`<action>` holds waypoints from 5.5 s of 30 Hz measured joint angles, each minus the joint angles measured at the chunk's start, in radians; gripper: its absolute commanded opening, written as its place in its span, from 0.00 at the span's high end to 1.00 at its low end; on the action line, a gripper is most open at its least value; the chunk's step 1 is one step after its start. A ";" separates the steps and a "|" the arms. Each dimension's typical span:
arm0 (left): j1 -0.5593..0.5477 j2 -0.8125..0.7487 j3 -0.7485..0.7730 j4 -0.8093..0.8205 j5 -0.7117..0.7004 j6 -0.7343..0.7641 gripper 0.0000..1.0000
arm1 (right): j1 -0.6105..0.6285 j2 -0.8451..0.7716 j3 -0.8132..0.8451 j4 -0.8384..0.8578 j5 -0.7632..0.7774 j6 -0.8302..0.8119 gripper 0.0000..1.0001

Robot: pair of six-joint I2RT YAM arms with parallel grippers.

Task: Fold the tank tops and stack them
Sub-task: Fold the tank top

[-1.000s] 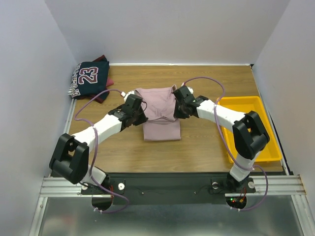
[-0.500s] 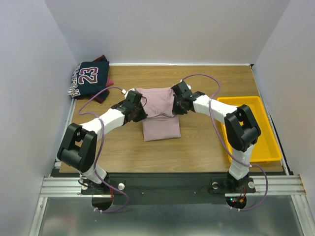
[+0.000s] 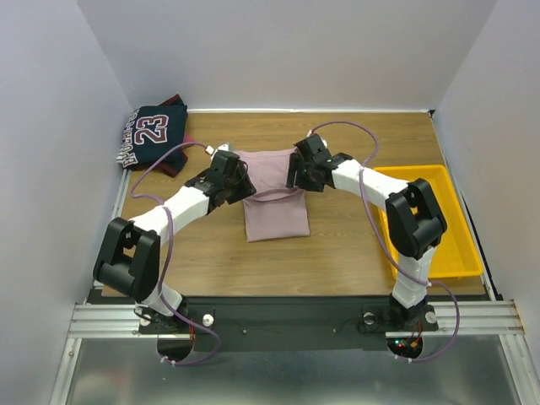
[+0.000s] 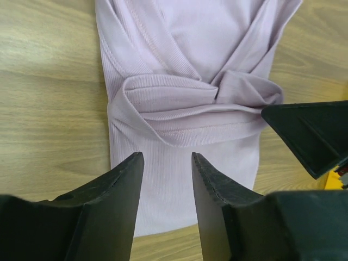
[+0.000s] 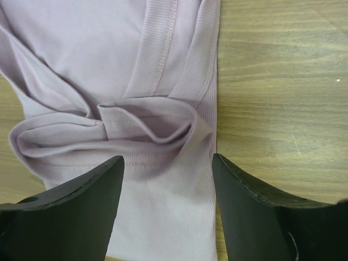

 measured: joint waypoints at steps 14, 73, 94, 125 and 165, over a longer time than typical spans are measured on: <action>-0.014 -0.040 -0.107 0.067 0.064 -0.023 0.99 | 0.056 -0.109 -0.048 0.011 -0.001 -0.041 0.45; 0.161 -0.036 -0.011 0.031 -0.132 -0.187 0.96 | 0.144 -0.201 -0.145 0.029 0.003 0.005 0.48; 0.125 0.441 0.255 0.111 -0.028 -0.161 1.00 | 0.092 -0.114 -0.056 0.018 0.024 -0.033 0.49; 0.077 0.441 0.291 0.133 -0.022 -0.156 1.00 | -0.180 -0.109 -0.119 0.011 0.126 -0.027 0.53; 0.027 0.428 0.301 0.136 -0.017 -0.162 1.00 | -0.180 0.123 0.002 0.114 -0.031 0.100 0.66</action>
